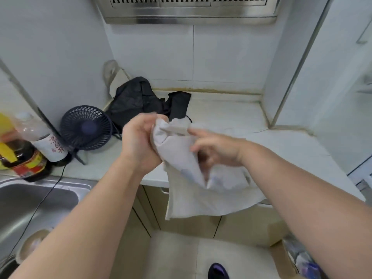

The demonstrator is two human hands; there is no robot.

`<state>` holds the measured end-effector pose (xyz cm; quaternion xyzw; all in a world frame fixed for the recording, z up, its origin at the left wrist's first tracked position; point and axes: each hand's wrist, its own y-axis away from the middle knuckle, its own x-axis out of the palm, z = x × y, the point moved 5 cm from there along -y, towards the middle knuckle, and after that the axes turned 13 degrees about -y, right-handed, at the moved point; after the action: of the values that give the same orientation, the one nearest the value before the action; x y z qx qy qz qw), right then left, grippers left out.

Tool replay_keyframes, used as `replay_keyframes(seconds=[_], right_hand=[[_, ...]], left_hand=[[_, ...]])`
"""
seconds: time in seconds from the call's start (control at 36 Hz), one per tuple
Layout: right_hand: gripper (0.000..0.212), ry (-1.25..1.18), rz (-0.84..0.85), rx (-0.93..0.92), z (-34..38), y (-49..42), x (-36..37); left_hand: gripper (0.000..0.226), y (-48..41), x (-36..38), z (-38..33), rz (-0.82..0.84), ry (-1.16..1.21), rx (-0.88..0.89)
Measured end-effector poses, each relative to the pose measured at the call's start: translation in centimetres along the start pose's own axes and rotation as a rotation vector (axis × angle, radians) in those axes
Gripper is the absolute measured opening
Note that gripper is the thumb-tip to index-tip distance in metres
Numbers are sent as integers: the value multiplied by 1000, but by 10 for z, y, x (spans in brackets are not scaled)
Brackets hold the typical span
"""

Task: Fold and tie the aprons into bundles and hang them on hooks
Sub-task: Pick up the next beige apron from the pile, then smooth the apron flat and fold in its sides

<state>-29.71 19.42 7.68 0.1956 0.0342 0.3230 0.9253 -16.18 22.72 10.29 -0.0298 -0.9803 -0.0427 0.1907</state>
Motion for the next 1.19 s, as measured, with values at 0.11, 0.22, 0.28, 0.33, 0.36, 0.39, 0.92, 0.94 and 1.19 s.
replay_keyframes(seconds=[0.11, 0.22, 0.28, 0.33, 0.36, 0.39, 0.92, 0.94, 1.19], right_hand=[[31, 269, 158, 121, -27, 10, 43], [25, 585, -190, -252, 0, 14, 48], [37, 591, -360, -431, 13, 26, 45], [37, 520, -426, -540, 21, 40, 43], [38, 491, -446, -579, 22, 46, 42], [41, 478, -463, -612, 23, 52, 42], [68, 87, -56, 86, -103, 145, -1], [52, 192, -88, 45, -100, 149, -3], [32, 543, -657, -376, -73, 182, -53]], left_hand=[[30, 27, -9, -2, 144, -141, -23], [23, 38, -30, -1, -90, -354, -5], [59, 44, -49, -4, -264, -485, -5], [79, 54, -55, -4, -232, -635, -84], [82, 60, -54, -3, -145, -707, -152], [78, 66, -51, 0, -43, -771, -226], [23, 110, 90, 56, 190, -1070, 63], [23, 112, 96, 55, 189, -1085, 83], [5, 128, 70, 73, -65, -1690, -11]])
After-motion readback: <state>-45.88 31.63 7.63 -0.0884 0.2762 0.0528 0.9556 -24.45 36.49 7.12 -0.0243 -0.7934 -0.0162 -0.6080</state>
